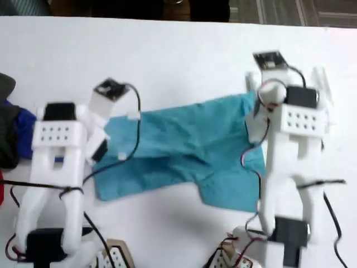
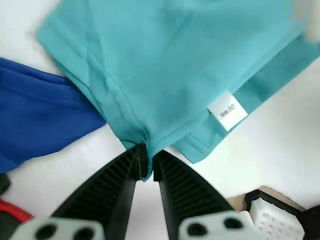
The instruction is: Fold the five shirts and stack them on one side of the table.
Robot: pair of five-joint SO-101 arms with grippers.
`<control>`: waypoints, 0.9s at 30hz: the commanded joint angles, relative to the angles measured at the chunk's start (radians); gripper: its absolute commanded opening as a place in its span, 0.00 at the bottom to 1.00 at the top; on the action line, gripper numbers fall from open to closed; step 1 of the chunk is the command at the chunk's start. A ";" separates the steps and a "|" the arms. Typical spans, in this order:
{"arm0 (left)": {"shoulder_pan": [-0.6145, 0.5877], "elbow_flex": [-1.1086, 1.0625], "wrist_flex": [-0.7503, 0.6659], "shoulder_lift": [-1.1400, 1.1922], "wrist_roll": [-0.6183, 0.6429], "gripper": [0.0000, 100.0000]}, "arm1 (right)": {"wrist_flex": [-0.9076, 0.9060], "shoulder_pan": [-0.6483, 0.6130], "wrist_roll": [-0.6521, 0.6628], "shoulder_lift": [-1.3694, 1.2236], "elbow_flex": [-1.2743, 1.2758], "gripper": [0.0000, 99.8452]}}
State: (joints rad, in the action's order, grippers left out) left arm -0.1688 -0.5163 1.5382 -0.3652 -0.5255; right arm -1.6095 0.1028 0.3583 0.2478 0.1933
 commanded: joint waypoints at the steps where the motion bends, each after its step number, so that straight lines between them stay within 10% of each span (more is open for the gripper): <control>1: 0.011 -0.120 -0.086 -0.049 0.008 0.03 | 0.065 0.068 0.075 0.136 0.163 0.02; 27: 0.064 -0.360 -0.333 -0.046 0.008 0.03 | -0.044 0.079 0.140 0.189 0.245 0.02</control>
State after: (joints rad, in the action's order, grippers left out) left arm -0.1181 -0.8769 1.2114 -0.3805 -0.5286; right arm -1.6111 0.1826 0.4902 0.3905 0.4803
